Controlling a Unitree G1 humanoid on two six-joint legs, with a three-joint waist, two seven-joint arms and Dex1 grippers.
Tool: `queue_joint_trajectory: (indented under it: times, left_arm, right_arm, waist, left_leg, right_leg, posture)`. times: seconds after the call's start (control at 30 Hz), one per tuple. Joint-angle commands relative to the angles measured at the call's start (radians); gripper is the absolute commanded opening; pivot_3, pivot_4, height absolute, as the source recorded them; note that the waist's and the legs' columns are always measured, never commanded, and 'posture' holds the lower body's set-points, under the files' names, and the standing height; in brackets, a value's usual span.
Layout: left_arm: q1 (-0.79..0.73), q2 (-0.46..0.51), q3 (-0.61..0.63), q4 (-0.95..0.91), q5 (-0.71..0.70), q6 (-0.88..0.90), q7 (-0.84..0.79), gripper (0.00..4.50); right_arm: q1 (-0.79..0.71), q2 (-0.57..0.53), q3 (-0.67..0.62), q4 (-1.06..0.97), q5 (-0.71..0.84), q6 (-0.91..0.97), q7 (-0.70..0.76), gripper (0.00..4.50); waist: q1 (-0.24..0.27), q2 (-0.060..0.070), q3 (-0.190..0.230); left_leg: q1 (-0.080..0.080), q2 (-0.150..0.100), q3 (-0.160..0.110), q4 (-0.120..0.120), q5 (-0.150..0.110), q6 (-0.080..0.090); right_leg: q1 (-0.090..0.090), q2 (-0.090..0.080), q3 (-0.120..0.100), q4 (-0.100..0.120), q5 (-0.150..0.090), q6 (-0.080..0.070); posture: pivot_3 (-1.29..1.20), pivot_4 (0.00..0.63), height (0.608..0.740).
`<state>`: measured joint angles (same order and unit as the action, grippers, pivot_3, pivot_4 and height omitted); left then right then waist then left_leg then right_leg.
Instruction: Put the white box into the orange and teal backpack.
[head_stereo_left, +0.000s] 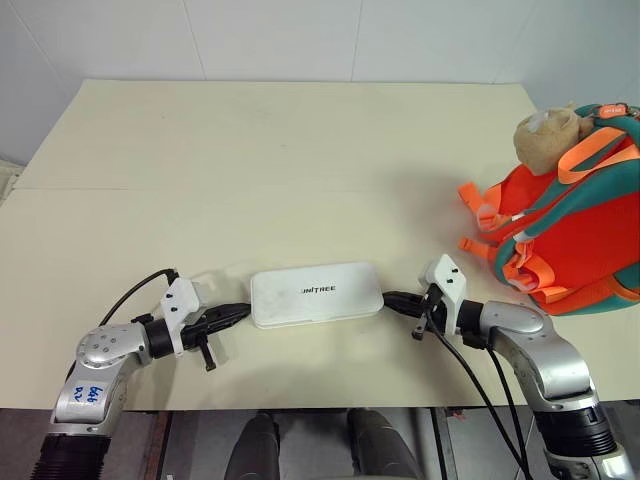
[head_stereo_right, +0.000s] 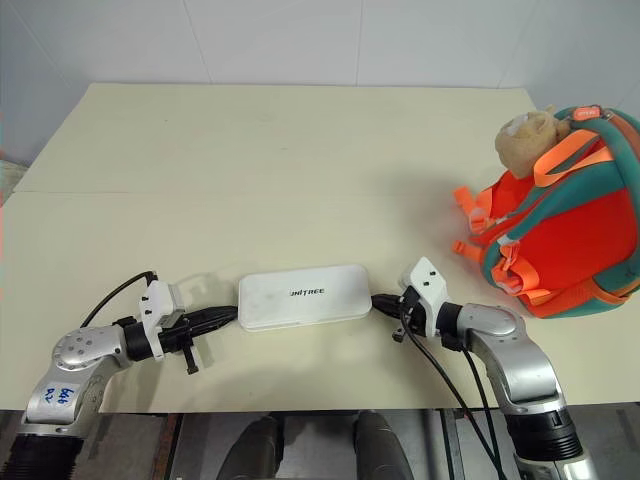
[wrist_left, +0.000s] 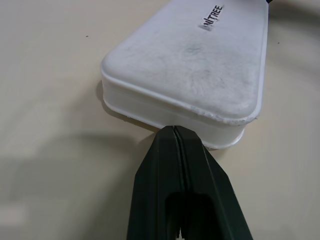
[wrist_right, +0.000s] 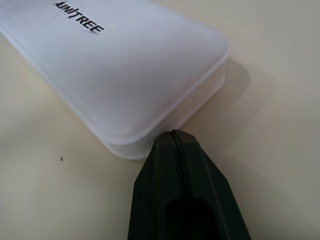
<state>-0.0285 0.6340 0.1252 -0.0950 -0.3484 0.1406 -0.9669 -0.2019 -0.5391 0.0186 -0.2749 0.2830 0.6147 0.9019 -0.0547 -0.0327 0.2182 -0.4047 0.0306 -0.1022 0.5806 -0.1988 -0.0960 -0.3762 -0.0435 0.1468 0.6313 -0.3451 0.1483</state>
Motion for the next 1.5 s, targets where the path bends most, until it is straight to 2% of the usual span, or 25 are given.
queue_joint_trajectory:
  times: [0.03, 0.2, 0.53, 0.6, 0.73, 0.8, 0.87, 1.0, 1.1, 1.27, 1.37, 1.5]
  left_arm:
    - [-0.007, 0.014, -0.028, -0.02, 0.002, 0.004, -0.022, 0.02]
    - [-0.021, 0.03, -0.027, -0.014, 0.002, 0.008, -0.027, 0.02]
    - [-0.002, 0.067, -0.01, 0.014, 0.011, 0.009, -0.039, 0.02]
    - [0.007, 0.081, 0.013, 0.021, 0.003, 0.028, -0.032, 0.0]
    - [0.031, 0.126, 0.053, 0.018, -0.022, 0.08, -0.04, 0.92]
    - [0.035, 0.152, 0.091, 0.031, -0.058, 0.115, -0.058, 1.51]
    - [0.021, 0.17, 0.129, 0.054, -0.102, 0.157, -0.074, 2.19]
    - [-0.037, 0.212, 0.153, 0.051, -0.232, 0.343, -0.135, 3.52]
    - [-0.043, 0.25, 0.17, 0.011, -0.329, 0.491, -0.174, 4.47]
    - [-0.118, 0.279, 0.146, 0.006, -0.41, 0.694, -0.148, 4.49]
    - [-0.14, 0.289, 0.145, 0.001, -0.434, 0.772, -0.149, 4.49]
    - [-0.231, 0.299, 0.076, 0.037, -0.463, 0.945, -0.133, 4.49]
  right_arm:
    - [0.015, -0.013, 0.033, -0.073, 0.057, 0.034, 0.021, 0.01]
    - [0.032, -0.033, 0.034, -0.133, 0.112, 0.116, 0.019, 0.01]
    - [0.078, -0.137, -0.01, -0.145, 0.139, 0.126, 0.049, 0.01]
    - [0.083, -0.178, -0.035, -0.144, 0.163, 0.143, 0.07, 0.38]
    - [0.09, -0.267, -0.092, -0.131, 0.207, 0.164, 0.112, 1.63]
    - [0.083, -0.3, -0.125, -0.12, 0.236, 0.182, 0.126, 2.28]
    - [0.061, -0.32, -0.156, -0.114, 0.285, 0.223, 0.138, 3.03]
    - [-0.033, -0.312, -0.185, -0.108, 0.389, 0.359, 0.103, 4.47]
    - [-0.079, -0.287, -0.211, -0.142, 0.5, 0.497, 0.048, 4.5]
    - [-0.186, -0.243, -0.244, -0.113, 0.647, 0.691, -0.05, 4.5]
    - [-0.222, -0.212, -0.271, -0.114, 0.707, 0.77, -0.119, 4.5]
    - [-0.292, -0.195, -0.227, -0.094, 0.702, 0.856, -0.209, 4.5]
  waist:
    - [0.0, 0.0, 0.0]
    - [-0.001, 0.0, 0.0]
    - [0.001, -0.001, 0.0]
    - [0.001, -0.001, 0.0]
    - [0.0, -0.001, 0.0]
    - [-0.002, -0.001, 0.0]
    - [-0.002, -0.001, 0.0]
    - [-0.001, -0.001, 0.0]
    - [-0.001, -0.001, 0.0]
    - [-0.001, 0.0, 0.0]
    - [-0.001, 0.0, 0.0]
    - [-0.002, 0.0, 0.0]
  left_leg:
    - [0.0, 0.0, 0.0, 0.0, 0.0, 0.0]
    - [0.0, 0.0, 0.0, -0.001, 0.0, 0.0]
    - [0.0, 0.0, 0.0, -0.001, 0.0, 0.0]
    - [-0.001, 0.0, 0.0, -0.001, 0.0, 0.0]
    - [-0.001, 0.0, 0.0, -0.001, -0.001, 0.001]
    - [-0.001, 0.0, 0.0, -0.001, -0.001, 0.001]
    - [-0.001, 0.0, 0.001, -0.001, -0.001, 0.001]
    - [-0.001, 0.0, 0.001, 0.0, -0.001, 0.001]
    - [-0.001, 0.0, 0.001, 0.0, -0.001, 0.001]
    - [-0.002, 0.001, 0.001, -0.002, -0.002, 0.001]
    - [-0.002, 0.001, 0.0, -0.002, -0.002, 0.001]
    - [-0.002, 0.001, 0.0, -0.003, -0.003, 0.0]
  right_leg:
    - [0.0, 0.0, 0.0, 0.0, 0.0, 0.0]
    - [0.0, 0.0, 0.0, -0.002, 0.0, 0.0]
    - [0.0, 0.0, 0.0, -0.003, 0.0, -0.001]
    - [0.0, 0.0, 0.0, -0.004, 0.0, -0.001]
    - [0.0, 0.0, 0.0, -0.004, 0.0, -0.001]
    - [0.0, 0.0, 0.0, -0.004, -0.002, -0.003]
    - [0.0, 0.0, 0.001, -0.004, -0.007, -0.013]
    - [0.0, 0.0, 0.001, -0.004, -0.007, -0.013]
    - [0.0, 0.0, 0.001, -0.004, -0.007, -0.013]
    - [-0.001, 0.0, 0.0, -0.004, -0.002, -0.002]
    - [-0.002, 0.0, 0.0, -0.004, -0.001, -0.001]
    - [-0.003, 0.0, 0.0, -0.003, -0.001, -0.001]
  posture:
    - [0.0, 0.15, 0.74]
    - [0.0, 0.15, 0.74]
    - [0.0, 0.15, 0.74]
    - [0.0, 0.15, 0.74]
    - [0.0, 0.15, 0.74]
    - [0.0, 0.15, 0.74]
    - [0.0, 0.15, 0.74]
    - [0.0, 0.15, 0.74]
    - [0.0, 0.15, 0.74]
    - [0.0, 0.15, 0.74]
    - [0.0, 0.15, 0.74]
    - [0.0, 0.15, 0.74]
